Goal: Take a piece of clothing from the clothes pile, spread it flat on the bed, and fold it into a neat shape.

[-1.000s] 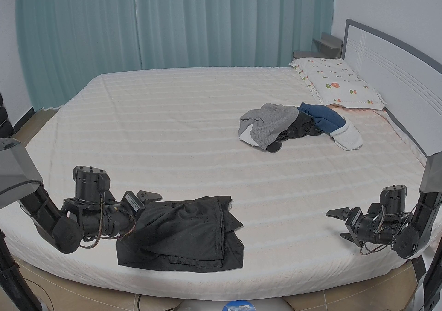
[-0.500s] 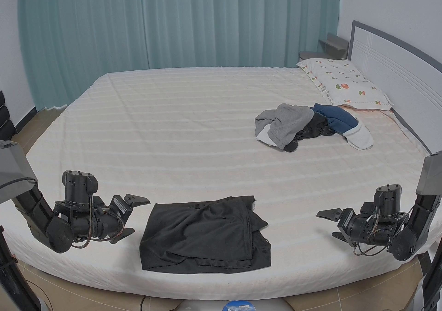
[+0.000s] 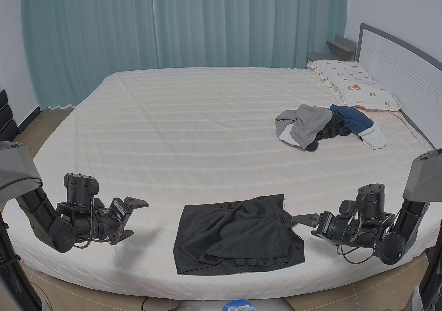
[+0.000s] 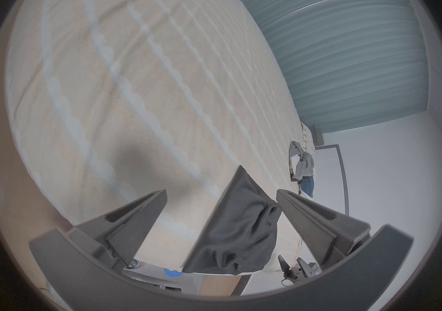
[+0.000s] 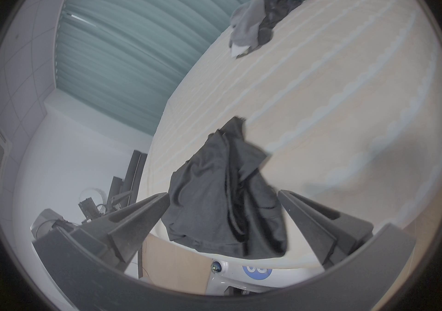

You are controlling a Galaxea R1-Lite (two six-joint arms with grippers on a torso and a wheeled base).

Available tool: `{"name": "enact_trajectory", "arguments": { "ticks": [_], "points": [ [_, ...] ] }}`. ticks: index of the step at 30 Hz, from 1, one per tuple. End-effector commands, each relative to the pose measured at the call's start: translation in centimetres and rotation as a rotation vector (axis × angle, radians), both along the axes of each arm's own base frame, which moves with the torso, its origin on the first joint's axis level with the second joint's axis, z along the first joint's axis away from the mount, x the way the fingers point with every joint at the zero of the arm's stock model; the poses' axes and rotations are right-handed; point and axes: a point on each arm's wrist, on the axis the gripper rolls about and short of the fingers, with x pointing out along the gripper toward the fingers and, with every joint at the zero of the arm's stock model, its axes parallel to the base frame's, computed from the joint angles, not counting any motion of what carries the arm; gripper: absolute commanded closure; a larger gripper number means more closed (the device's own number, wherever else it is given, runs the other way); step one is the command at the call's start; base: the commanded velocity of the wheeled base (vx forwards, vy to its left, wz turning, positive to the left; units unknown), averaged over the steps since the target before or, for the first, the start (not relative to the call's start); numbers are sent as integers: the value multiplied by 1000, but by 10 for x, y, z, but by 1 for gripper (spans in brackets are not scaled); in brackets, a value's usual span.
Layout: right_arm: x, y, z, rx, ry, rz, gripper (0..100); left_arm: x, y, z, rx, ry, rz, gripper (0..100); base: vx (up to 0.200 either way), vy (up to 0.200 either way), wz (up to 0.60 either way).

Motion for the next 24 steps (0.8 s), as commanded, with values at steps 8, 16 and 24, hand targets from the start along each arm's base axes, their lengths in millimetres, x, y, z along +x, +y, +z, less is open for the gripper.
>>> {"name": "enact_trajectory", "arguments": {
  "ticks": [8,16,24],
  "points": [
    [-10,17,-9,-12,37,79,0,0,-1,-7,5,23,-6,0,0,0,0],
    [-21,21,-9,-32,19,129,0,2,-1,-6,3,24,-3,0,0,0,0],
    [-20,28,-26,-49,61,151,0,3,-2,-7,5,27,-3,0,0,0,0]
  ]
}}
